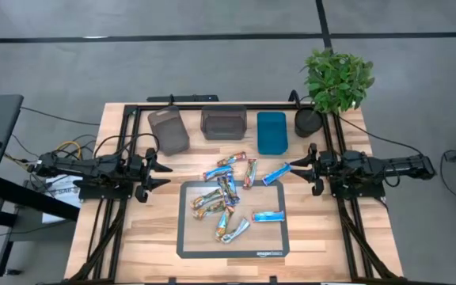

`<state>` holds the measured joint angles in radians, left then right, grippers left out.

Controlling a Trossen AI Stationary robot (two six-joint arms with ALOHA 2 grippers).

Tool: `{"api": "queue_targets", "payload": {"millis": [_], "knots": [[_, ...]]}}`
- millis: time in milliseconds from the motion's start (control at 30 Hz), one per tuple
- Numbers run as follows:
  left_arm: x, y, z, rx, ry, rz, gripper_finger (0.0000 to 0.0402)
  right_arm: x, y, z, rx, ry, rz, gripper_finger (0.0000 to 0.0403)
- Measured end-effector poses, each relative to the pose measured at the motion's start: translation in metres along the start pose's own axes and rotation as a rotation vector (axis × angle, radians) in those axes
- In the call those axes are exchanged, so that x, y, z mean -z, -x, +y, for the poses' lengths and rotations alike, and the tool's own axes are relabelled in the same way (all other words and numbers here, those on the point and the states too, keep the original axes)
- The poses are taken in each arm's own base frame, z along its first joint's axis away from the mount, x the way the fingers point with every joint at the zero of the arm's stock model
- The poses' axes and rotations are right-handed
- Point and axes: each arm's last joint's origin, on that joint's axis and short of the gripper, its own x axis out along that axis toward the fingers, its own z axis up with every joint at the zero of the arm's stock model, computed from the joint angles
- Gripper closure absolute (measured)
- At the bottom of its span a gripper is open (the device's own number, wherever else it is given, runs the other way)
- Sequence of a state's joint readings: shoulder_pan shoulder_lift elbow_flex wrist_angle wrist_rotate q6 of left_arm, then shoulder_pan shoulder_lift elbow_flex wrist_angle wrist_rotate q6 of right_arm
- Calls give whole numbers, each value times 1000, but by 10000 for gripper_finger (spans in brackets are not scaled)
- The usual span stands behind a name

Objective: Pick and place Granola Bars by type

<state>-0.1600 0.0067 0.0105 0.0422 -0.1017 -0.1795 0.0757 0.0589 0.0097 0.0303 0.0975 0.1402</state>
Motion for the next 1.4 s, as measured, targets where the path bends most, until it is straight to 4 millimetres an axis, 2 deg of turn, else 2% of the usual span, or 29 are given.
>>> {"api": "queue_targets", "payload": {"millis": [733, 900, 1133, 1400], "knots": [[0, 0, 0, 1, 15, -3, 223, 0, 0, 0, 0, 0, -1, 281], [-2, 0, -2, 53, 291, 8, 223, 0, 0, 0, 0, 0, -1, 281], [-11, 1, -1, 9, 767, -75, 223, 0, 0, 0, 0, 0, 0, 281], [-13, 2, 4, -127, 941, -192, 223, 0, 0, 0, 0, 0, -1, 281]]}}
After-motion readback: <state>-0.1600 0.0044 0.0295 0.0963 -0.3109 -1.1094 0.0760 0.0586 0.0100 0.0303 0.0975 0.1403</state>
